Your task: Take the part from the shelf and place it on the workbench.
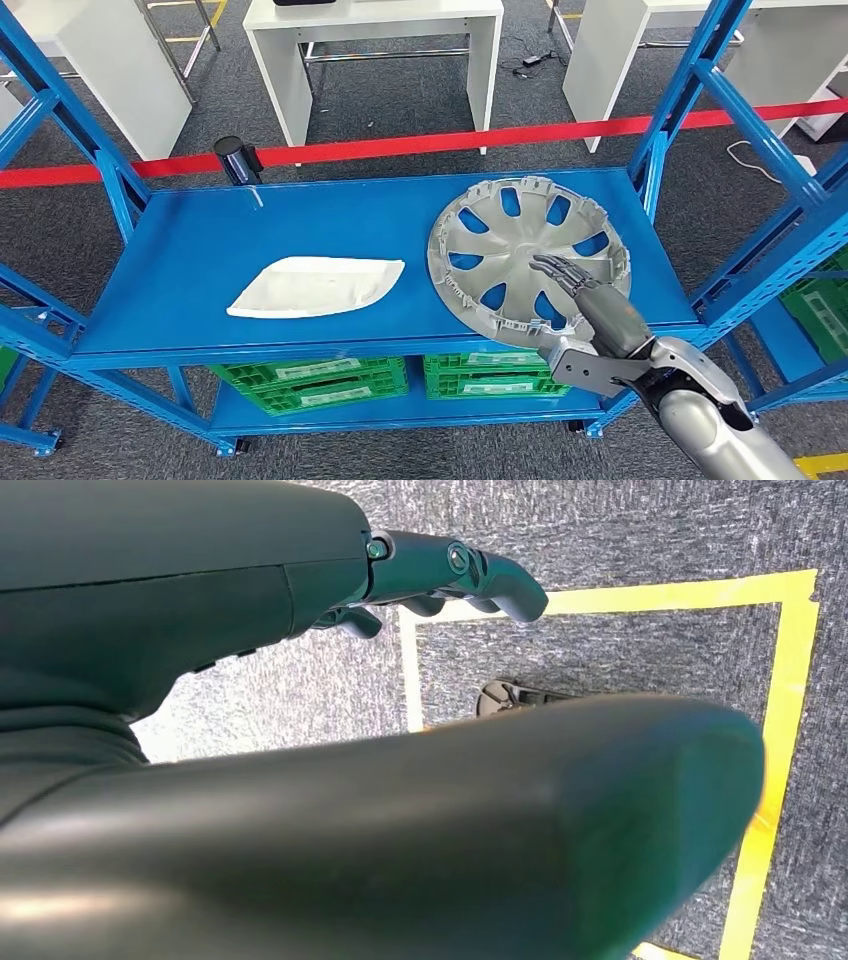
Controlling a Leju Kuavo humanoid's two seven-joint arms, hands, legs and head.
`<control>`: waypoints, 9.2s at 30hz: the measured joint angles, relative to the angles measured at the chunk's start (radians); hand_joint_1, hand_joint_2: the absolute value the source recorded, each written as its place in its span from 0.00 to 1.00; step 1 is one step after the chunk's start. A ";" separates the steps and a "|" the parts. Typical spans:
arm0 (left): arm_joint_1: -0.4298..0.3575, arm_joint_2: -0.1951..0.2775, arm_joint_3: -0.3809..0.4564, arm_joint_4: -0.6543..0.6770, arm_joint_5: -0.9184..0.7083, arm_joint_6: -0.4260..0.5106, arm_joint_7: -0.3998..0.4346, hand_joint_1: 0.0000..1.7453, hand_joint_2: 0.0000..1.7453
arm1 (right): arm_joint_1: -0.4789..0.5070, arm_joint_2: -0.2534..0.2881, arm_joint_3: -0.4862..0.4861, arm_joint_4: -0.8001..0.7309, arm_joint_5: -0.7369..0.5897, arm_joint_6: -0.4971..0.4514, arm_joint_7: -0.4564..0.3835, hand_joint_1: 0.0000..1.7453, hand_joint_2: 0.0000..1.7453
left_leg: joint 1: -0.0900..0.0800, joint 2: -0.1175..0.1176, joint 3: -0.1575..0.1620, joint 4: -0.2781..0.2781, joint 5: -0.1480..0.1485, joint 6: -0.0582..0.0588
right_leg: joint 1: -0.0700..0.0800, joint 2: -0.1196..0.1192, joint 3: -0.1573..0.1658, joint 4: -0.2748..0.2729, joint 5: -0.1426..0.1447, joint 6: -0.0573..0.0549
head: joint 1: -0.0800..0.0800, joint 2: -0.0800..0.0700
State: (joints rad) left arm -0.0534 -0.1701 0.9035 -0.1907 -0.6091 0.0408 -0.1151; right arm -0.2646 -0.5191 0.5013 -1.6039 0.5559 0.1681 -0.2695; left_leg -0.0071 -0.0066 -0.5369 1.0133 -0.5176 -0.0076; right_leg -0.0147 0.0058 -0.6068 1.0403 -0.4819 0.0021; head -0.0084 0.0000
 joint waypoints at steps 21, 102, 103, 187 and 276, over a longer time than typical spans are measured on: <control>0.000 0.003 0.001 0.000 -0.022 -0.001 -0.005 0.00 0.00 | -0.147 -0.014 0.179 0.139 0.083 -0.003 0.011 0.00 1.00 | 0.000 0.000 0.001 0.000 0.000 0.000 | 0.000 0.000 0.001 0.000 0.000 0.000 | 0.000 0.000; -0.002 0.007 0.032 0.000 -0.081 -0.003 -0.011 0.00 0.00 | -0.194 0.038 0.397 0.267 0.200 -0.145 0.072 0.00 1.00 | 0.000 0.000 0.002 0.000 -0.001 0.001 | 0.001 0.000 0.002 -0.001 0.000 0.000 | 0.000 0.000; -0.002 0.007 0.032 0.000 -0.081 -0.003 -0.011 0.00 0.00 | -0.197 0.051 0.399 0.277 0.201 -0.146 0.072 0.00 1.00 | 0.000 0.000 0.002 0.000 -0.001 0.001 | 0.001 0.000 0.002 -0.001 0.000 0.000 | 0.000 0.000; 0.001 0.007 0.105 0.000 -0.121 -0.003 -0.098 0.00 0.75 | -0.115 0.031 0.262 0.305 0.441 -0.458 0.160 1.00 1.00 | 0.000 -0.001 0.003 0.000 0.001 0.000 | 0.000 0.000 0.003 -0.002 0.002 0.002 | 0.000 0.000; -0.024 0.032 0.115 -0.006 -0.244 -0.027 -0.174 0.00 1.00 | 0.125 0.351 -0.093 -0.342 -0.645 0.299 -0.426 1.00 1.00 | -0.001 0.004 0.041 0.015 -0.043 0.003 | -0.004 -0.001 -0.064 0.028 0.050 0.001 | -0.017 0.000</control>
State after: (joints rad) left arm -0.0774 -0.1385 1.0182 -0.1965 -0.8534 0.0136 -0.2887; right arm -0.1397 -0.1678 0.4079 -1.9461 -0.0895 0.4676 -0.6950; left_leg -0.0085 -0.0025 -0.4957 1.0278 -0.5605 -0.0047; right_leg -0.0182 0.0044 -0.6704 1.0685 -0.4314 0.0035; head -0.0255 0.0000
